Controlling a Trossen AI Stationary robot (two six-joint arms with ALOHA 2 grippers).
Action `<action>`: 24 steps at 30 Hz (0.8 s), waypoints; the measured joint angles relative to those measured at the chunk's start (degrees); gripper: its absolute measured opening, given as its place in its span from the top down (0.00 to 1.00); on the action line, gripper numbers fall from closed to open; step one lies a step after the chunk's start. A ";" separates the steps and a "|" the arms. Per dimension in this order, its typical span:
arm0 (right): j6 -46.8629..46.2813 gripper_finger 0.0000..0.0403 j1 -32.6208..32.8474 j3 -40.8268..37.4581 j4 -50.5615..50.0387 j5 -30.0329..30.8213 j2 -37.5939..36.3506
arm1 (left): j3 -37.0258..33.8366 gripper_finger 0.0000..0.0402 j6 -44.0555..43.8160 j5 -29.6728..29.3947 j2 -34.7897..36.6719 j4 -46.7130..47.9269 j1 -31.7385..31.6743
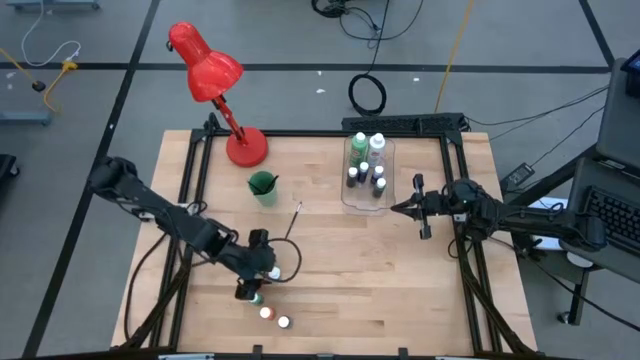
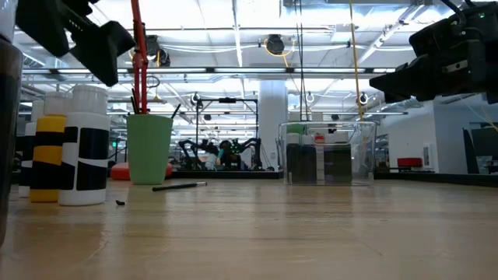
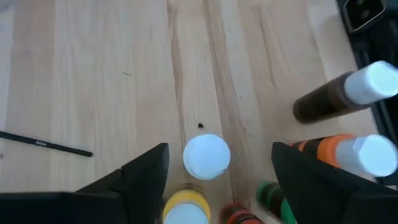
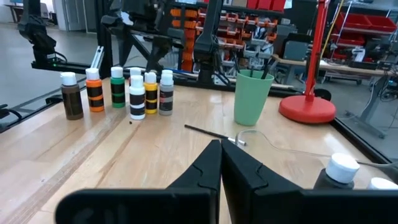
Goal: Pick & Place Paint Supplies
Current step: Put the small white paint bottle into the transparent bin
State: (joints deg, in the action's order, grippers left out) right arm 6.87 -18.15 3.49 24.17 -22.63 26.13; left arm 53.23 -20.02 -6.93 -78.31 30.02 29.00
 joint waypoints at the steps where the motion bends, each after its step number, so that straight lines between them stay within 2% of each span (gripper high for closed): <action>1: 0.00 0.99 0.00 0.00 0.02 0.00 0.00 | 0.00 0.27 0.01 0.19 -0.49 0.08 -0.03; 8: 0.07 0.99 0.00 0.00 0.00 0.02 0.00 | 0.00 0.26 0.38 1.10 -4.44 0.33 -0.37; 24: 0.86 0.99 0.00 0.00 -0.03 0.04 0.00 | 0.00 0.40 0.31 0.90 -6.13 -0.20 -1.18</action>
State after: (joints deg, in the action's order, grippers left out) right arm 7.73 -18.15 3.49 24.14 -22.59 26.13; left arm 53.23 -19.71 -6.03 -84.44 29.82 27.82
